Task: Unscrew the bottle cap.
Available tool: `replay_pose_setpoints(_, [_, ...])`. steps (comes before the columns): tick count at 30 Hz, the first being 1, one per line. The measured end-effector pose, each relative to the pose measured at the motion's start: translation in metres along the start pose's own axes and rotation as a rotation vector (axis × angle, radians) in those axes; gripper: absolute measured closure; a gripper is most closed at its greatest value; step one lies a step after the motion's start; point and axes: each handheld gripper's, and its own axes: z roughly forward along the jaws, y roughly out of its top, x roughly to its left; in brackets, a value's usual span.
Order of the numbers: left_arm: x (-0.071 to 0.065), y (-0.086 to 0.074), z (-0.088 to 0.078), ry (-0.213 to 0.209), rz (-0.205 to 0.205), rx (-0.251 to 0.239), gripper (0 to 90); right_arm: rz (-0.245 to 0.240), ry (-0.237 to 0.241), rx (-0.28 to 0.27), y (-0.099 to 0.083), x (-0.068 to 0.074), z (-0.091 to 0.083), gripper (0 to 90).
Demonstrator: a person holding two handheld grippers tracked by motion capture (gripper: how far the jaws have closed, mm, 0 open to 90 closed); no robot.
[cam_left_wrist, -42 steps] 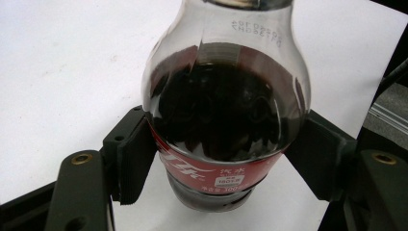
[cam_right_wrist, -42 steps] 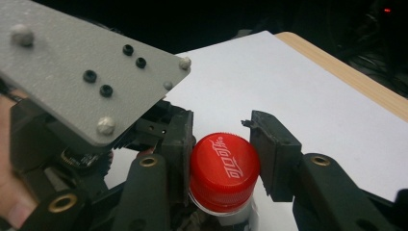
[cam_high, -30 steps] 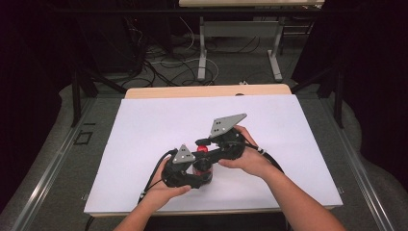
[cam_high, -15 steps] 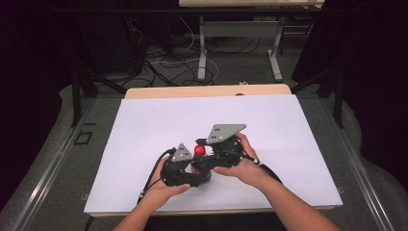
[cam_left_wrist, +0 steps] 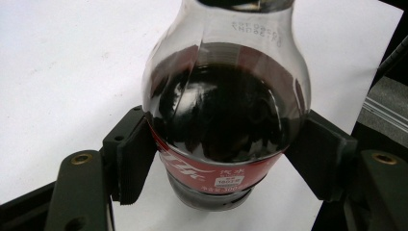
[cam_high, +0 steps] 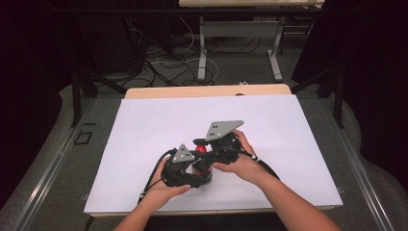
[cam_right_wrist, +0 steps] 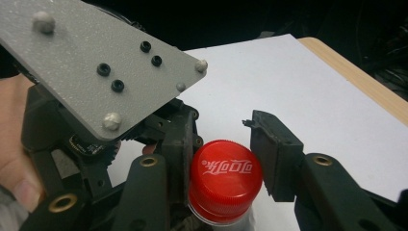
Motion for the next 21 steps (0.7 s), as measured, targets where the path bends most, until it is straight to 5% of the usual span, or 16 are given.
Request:
replay_pose_setpoints(9, [-0.003,0.001,0.001,-0.012,0.007,0.0,30.7,-0.064,0.11,0.036,0.003,-0.011,-0.003,60.9])
replay_pose_setpoints(13, [-0.003,0.001,0.001,-0.017,0.002,-0.003,30.7,-0.05,0.136,0.035,0.003,-0.015,-0.005,60.4])
replay_pose_setpoints(16, [-0.001,0.0,0.001,-0.008,0.001,0.002,30.7,-0.015,0.09,0.025,0.003,-0.011,-0.006,46.7])
replay_pose_setpoints(21, [0.003,-0.001,0.001,0.004,-0.015,0.013,30.7,0.035,-0.014,0.055,0.005,-0.001,-0.011,43.7])
